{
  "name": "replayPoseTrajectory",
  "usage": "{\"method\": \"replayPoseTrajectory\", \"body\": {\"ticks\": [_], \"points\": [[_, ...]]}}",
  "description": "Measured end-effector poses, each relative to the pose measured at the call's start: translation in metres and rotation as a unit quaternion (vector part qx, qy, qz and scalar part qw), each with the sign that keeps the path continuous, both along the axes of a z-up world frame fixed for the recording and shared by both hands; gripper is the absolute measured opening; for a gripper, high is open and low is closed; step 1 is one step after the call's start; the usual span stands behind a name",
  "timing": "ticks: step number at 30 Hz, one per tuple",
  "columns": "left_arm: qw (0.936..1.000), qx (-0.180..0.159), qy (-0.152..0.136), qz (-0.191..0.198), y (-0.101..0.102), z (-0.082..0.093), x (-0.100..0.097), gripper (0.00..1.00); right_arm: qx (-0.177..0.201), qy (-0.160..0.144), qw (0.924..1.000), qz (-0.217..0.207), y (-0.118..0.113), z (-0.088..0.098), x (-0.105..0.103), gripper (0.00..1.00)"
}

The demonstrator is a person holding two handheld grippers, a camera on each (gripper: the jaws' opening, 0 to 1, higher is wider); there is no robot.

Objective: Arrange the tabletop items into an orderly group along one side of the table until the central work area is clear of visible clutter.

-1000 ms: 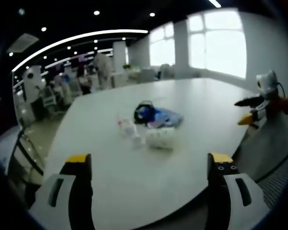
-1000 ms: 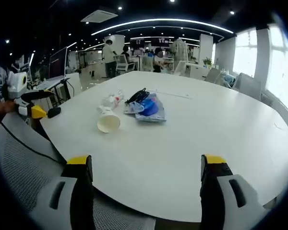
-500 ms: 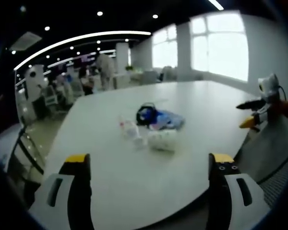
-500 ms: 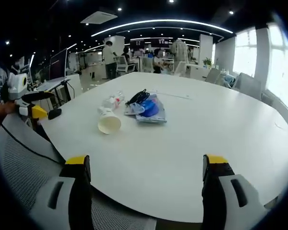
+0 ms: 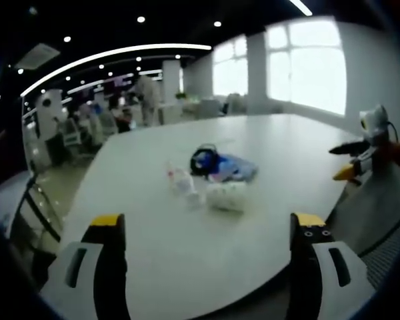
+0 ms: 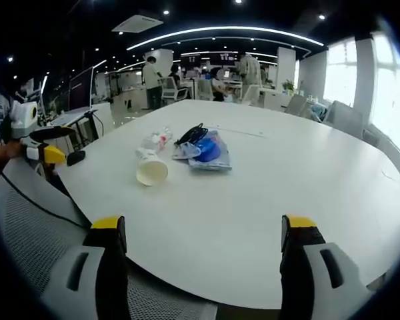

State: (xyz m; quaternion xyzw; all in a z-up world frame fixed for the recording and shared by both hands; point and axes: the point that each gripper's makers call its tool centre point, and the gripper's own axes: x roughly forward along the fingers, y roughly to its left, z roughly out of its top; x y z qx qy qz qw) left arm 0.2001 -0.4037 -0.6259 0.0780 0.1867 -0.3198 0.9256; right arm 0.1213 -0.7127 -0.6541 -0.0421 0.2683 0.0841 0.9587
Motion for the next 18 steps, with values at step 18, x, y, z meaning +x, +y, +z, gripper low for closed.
{"method": "replayPoseTrajectory", "body": {"ticks": [18], "points": [[1.0,-0.001,0.006,-0.003,-0.0009,-0.0022,-0.0007,1.0,-0.001,0.007,1.0,0.003,0.0009,-0.0024,-0.0009,0.95]]}}
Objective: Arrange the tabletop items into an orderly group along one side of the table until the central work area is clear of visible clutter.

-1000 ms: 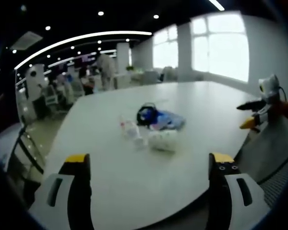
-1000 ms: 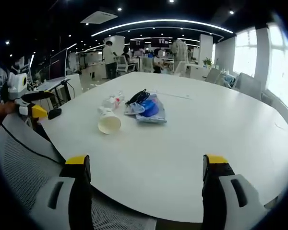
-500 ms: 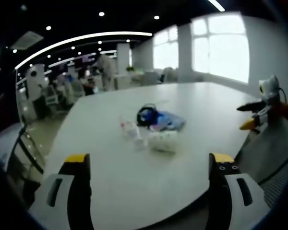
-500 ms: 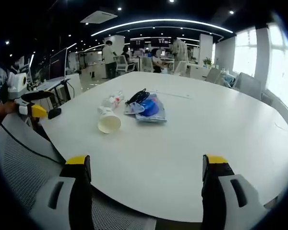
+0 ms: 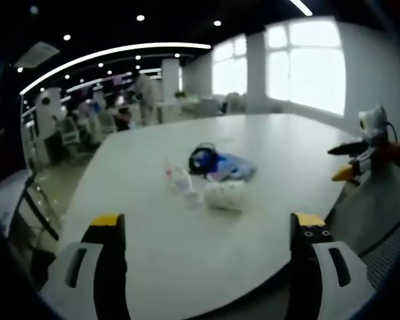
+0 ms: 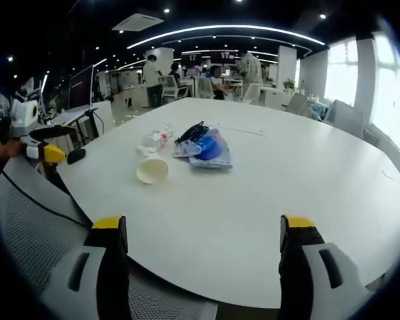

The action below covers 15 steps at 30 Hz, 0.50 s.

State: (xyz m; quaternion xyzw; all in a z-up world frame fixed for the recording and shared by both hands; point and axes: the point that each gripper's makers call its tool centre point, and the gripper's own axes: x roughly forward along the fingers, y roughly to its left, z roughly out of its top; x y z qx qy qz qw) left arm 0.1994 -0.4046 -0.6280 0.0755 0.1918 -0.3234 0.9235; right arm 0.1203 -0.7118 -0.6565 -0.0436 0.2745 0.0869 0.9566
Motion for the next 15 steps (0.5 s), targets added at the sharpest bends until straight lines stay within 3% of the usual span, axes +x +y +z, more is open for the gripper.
{"method": "replayPoseTrajectory", "body": {"ticks": [15], "points": [[0.9999,0.0,0.011,-0.011,-0.0027,-0.0036,-0.0035,0.99,0.001,0.009,1.0,0.0,0.0007,-0.0028,-0.0016,0.93]]}}
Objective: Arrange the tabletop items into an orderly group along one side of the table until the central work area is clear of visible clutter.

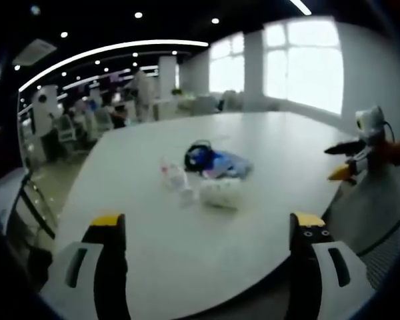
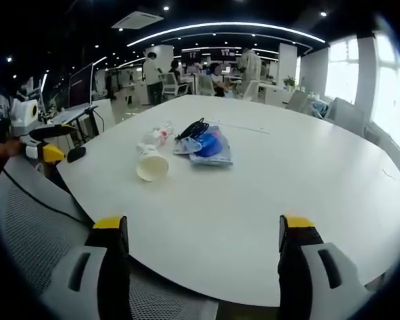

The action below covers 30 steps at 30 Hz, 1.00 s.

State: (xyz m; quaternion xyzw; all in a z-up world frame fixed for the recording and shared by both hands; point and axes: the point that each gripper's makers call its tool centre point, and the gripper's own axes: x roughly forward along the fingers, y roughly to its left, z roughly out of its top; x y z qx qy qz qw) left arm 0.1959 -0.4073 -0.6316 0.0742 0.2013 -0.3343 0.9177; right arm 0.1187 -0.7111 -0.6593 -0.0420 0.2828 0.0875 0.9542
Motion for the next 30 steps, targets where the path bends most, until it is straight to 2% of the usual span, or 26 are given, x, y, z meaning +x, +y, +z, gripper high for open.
{"method": "replayPoseTrajectory", "body": {"ticks": [3,13,22,27,30], "points": [[0.9999,-0.013,0.007,0.0,-0.001,0.001,-0.001,0.99,0.0,-0.001,1.0,-0.002,-0.001,0.001,0.0,0.93],[0.9993,-0.021,0.022,-0.022,-0.008,-0.001,-0.007,1.0,0.01,-0.01,0.9999,-0.007,-0.001,0.004,0.002,0.95],[0.9978,0.003,0.012,-0.066,-0.016,-0.002,-0.011,0.99,0.011,-0.009,0.9999,-0.005,0.0,0.004,0.001,0.95],[0.9963,0.013,0.006,-0.085,-0.019,0.001,-0.002,0.99,0.012,-0.009,0.9999,-0.008,-0.001,0.004,0.001,0.94],[0.9918,0.043,-0.007,-0.12,-0.023,-0.001,0.006,0.98,0.011,-0.008,0.9999,-0.006,-0.001,0.003,0.001,0.93]]}}
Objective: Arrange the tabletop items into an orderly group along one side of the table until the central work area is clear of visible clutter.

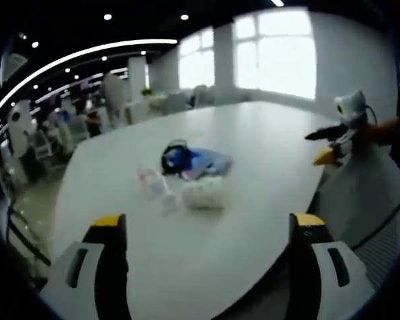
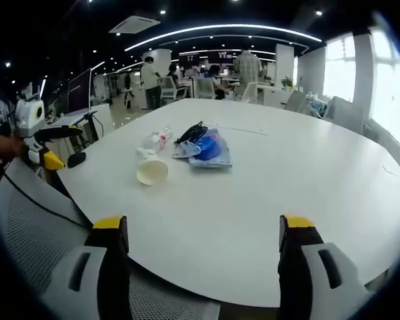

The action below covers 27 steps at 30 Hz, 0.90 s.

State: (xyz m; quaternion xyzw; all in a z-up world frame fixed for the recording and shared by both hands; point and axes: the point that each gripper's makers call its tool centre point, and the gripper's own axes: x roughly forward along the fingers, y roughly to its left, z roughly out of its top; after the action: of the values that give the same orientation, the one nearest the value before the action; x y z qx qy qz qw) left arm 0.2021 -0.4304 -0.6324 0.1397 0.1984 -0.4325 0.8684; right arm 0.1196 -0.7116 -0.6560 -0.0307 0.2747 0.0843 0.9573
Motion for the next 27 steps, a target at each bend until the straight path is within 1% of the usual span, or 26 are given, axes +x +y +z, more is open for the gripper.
{"method": "replayPoseTrajectory", "body": {"ticks": [2,3,5,11,14,16,18,19,20,21,26,27], "points": [[0.999,0.029,-0.017,-0.029,-0.001,-0.004,0.004,0.97,0.0,0.0,1.0,0.0,0.0,0.0,0.0,0.92],[0.9983,0.036,-0.024,-0.04,-0.002,-0.004,0.006,0.95,0.001,0.0,1.0,0.001,0.0,0.0,0.0,0.92],[0.9967,0.042,-0.029,-0.063,-0.005,-0.005,0.008,0.91,0.0,-0.001,1.0,0.0,0.0,0.0,0.0,0.92],[0.9937,0.056,-0.046,-0.086,-0.009,-0.002,0.029,0.89,0.002,-0.003,1.0,-0.003,-0.001,0.001,0.001,0.91],[0.9887,0.074,-0.063,-0.114,-0.015,0.0,0.039,0.88,0.003,-0.007,0.9999,-0.007,-0.002,0.002,0.002,0.91],[0.9857,0.08,-0.07,-0.131,-0.018,0.0,0.044,0.85,0.004,-0.008,0.9999,-0.008,-0.003,0.003,0.002,0.91],[0.9816,0.093,-0.077,-0.148,-0.021,0.0,0.049,0.84,0.003,-0.009,0.9999,-0.01,-0.004,0.003,0.002,0.91],[0.9795,0.101,-0.08,-0.155,-0.021,-0.001,0.051,0.83,0.003,-0.009,0.9999,-0.01,-0.004,0.003,0.002,0.91],[0.9747,0.108,-0.094,-0.171,-0.023,0.0,0.055,0.81,0.003,-0.009,0.9999,-0.011,-0.004,0.003,0.002,0.91],[0.9729,0.107,-0.1,-0.179,-0.025,0.001,0.057,0.78,0.003,-0.01,0.9999,-0.011,-0.004,0.003,0.002,0.91],[0.9649,0.125,-0.111,-0.202,-0.026,-0.001,0.069,0.76,0.002,-0.008,0.9999,-0.01,-0.004,0.002,0.002,0.92],[0.9622,0.131,-0.116,-0.209,-0.026,-0.001,0.072,0.75,0.001,-0.007,0.9999,-0.009,-0.003,0.002,0.001,0.92]]}}
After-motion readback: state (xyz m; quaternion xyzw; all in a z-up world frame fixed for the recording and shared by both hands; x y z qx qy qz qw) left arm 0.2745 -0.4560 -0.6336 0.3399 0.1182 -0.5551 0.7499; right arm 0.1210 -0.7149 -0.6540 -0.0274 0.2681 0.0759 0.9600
